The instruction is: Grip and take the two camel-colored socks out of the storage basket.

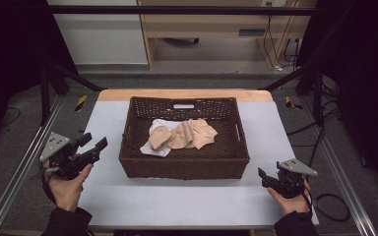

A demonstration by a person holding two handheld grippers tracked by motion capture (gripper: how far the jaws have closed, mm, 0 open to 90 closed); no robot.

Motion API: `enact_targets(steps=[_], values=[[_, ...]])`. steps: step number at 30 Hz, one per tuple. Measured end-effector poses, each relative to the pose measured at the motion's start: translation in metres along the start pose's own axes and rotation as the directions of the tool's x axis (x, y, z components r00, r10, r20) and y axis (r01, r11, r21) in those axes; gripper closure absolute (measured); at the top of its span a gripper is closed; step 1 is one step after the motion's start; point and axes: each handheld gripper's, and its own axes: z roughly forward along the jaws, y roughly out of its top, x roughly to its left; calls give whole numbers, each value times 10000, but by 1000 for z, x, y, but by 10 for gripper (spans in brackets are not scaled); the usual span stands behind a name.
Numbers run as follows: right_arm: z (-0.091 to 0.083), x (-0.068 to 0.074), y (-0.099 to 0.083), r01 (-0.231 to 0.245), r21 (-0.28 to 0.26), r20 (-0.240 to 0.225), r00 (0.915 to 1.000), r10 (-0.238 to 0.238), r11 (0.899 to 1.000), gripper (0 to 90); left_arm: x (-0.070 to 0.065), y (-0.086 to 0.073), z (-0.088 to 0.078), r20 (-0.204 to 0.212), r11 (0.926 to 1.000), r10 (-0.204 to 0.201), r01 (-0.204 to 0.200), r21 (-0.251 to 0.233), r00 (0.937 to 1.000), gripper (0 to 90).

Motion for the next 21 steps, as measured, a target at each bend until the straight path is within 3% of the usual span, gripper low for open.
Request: enact_targets(steps=[12,21], values=[[0,-2,0,-45,-25,72,10000,46,10000,296,-19,19,22,213,9996,285,-286,48,9994,379],[-1,-4,1,-200,-203,38,9998,201,9996,293,-39,40,54,372,9982,597,-600,75,9975,365]])
